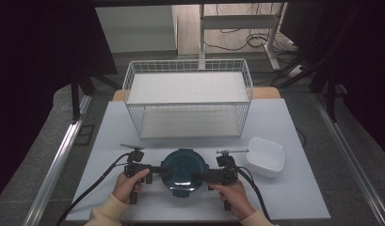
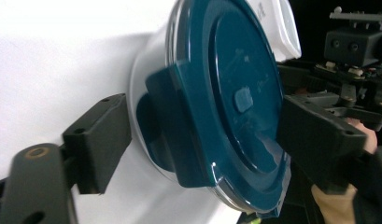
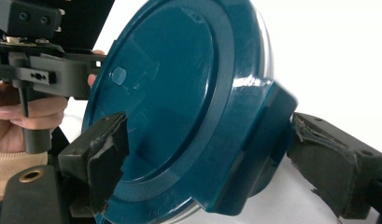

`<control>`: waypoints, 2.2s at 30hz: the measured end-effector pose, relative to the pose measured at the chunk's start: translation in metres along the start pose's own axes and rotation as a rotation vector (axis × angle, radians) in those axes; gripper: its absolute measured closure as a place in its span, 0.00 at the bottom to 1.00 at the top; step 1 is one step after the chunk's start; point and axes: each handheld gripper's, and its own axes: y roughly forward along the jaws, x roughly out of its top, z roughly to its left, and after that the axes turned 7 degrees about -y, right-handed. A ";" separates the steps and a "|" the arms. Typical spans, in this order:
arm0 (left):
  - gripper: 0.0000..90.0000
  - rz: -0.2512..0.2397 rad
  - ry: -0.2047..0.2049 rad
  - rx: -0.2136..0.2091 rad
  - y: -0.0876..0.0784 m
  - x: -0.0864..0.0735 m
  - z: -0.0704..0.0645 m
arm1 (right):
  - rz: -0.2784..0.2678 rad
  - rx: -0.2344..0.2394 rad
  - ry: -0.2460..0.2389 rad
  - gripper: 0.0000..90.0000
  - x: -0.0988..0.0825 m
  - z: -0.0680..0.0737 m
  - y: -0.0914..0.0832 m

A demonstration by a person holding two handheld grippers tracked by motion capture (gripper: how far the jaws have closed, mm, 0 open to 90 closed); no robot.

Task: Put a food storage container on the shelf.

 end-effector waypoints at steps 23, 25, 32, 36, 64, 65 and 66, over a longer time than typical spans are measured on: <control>0.47 -0.036 -0.031 0.002 -0.008 -0.006 -0.005 | -0.082 0.057 0.164 0.40 -0.006 -0.006 -0.010; 0.48 -0.044 -0.024 0.004 -0.010 -0.006 -0.006 | -0.085 0.058 0.161 0.42 -0.006 -0.005 -0.012; 0.50 -0.059 0.030 0.019 -0.013 -0.008 -0.016 | -0.100 0.052 0.118 0.43 -0.003 -0.001 -0.018; 0.50 -0.064 0.034 0.004 -0.013 -0.008 -0.018 | -0.110 0.042 0.088 0.43 0.000 0.001 -0.022; 0.51 -0.128 0.166 -0.013 -0.028 -0.008 -0.053 | -0.181 0.028 -0.085 0.43 0.015 0.025 -0.053; 0.51 -0.128 0.166 -0.019 -0.028 -0.008 -0.053 | -0.182 0.025 -0.090 0.43 0.016 0.026 -0.054; 0.51 -0.128 0.165 -0.022 -0.028 -0.008 -0.053 | -0.182 0.021 -0.097 0.43 0.016 0.027 -0.055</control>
